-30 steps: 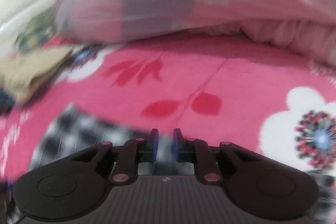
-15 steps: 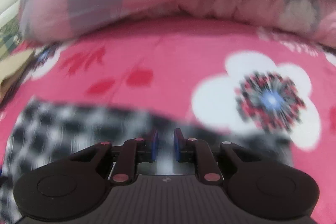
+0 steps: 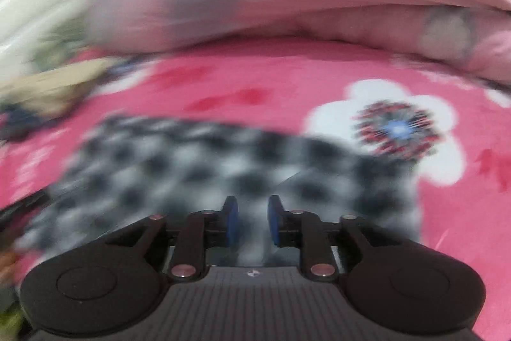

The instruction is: Fold clothes

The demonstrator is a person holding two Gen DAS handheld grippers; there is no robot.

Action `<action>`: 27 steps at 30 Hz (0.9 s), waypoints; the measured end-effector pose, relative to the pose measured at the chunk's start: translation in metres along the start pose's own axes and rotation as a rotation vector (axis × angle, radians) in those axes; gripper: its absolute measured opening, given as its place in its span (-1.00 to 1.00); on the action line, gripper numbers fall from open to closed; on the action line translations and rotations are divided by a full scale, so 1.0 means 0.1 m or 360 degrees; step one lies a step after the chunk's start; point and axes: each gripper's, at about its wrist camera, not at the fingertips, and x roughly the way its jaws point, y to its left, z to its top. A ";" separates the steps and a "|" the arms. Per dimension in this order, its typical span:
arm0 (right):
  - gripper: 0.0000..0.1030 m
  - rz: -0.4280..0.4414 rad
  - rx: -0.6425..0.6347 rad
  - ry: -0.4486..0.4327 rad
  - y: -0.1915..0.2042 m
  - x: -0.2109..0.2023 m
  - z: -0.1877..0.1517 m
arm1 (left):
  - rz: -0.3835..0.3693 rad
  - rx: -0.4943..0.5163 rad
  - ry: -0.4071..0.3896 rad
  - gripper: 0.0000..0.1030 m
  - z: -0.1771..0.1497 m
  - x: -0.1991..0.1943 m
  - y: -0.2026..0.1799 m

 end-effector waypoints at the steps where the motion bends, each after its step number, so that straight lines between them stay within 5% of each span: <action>1: -0.38 0.0091 -0.0034 0.0018 0.12 -0.10 -0.10 | 0.0010 -0.0005 -0.0017 -0.28 0.00 -0.02 0.02; 6: -0.28 0.0371 -0.0348 0.0028 0.82 -0.25 -0.52 | -0.0025 -0.0099 -0.0043 -0.28 0.02 -0.07 0.14; 10: -0.27 0.0286 -0.0532 -0.0150 1.24 0.10 -0.51 | -0.0042 -0.0088 -0.0059 -0.25 0.01 -0.10 0.12; 16: -0.28 0.0208 -0.0610 -0.0214 1.53 0.77 -0.34 | -0.0066 0.0019 -0.0026 -0.21 -0.02 -0.07 0.04; 18: -0.37 0.0217 -0.0588 -0.0156 1.56 0.96 -0.31 | -0.0065 0.0028 -0.0016 -0.21 -0.02 -0.06 0.05; 20: -0.98 0.0181 -0.0574 -0.0097 1.55 1.08 -0.33 | -0.0071 0.0018 -0.0014 -0.21 -0.01 -0.07 0.08; 27: -0.96 0.0284 -0.0477 -0.0223 1.41 0.65 -0.52 | -0.0100 -0.0084 -0.0013 -0.22 0.03 -0.09 0.21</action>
